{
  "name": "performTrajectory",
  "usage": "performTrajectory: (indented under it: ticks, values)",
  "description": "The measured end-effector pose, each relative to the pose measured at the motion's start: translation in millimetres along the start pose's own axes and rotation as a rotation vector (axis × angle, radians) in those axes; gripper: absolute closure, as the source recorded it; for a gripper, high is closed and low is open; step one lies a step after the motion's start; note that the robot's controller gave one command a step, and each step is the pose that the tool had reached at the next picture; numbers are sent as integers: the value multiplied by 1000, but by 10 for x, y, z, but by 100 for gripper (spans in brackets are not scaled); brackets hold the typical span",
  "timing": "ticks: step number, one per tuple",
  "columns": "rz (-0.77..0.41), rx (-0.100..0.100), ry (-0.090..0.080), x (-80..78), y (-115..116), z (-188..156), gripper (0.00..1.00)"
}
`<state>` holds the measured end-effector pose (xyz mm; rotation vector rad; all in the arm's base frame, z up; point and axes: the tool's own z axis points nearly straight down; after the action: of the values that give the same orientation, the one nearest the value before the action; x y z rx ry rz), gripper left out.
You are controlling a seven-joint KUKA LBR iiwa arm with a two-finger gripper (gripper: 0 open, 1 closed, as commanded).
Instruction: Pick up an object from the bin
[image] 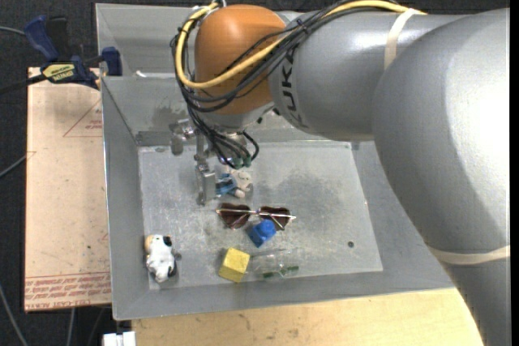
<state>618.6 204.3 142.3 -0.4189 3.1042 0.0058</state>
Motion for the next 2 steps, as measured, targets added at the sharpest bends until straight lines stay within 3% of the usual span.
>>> performTrajectory:
  ticks: [1, 2]
  values:
    - [-66, 1, 8, 58, -429, 98, 0]
    - [-93, 2, 11, 366, -640, 88, 0]
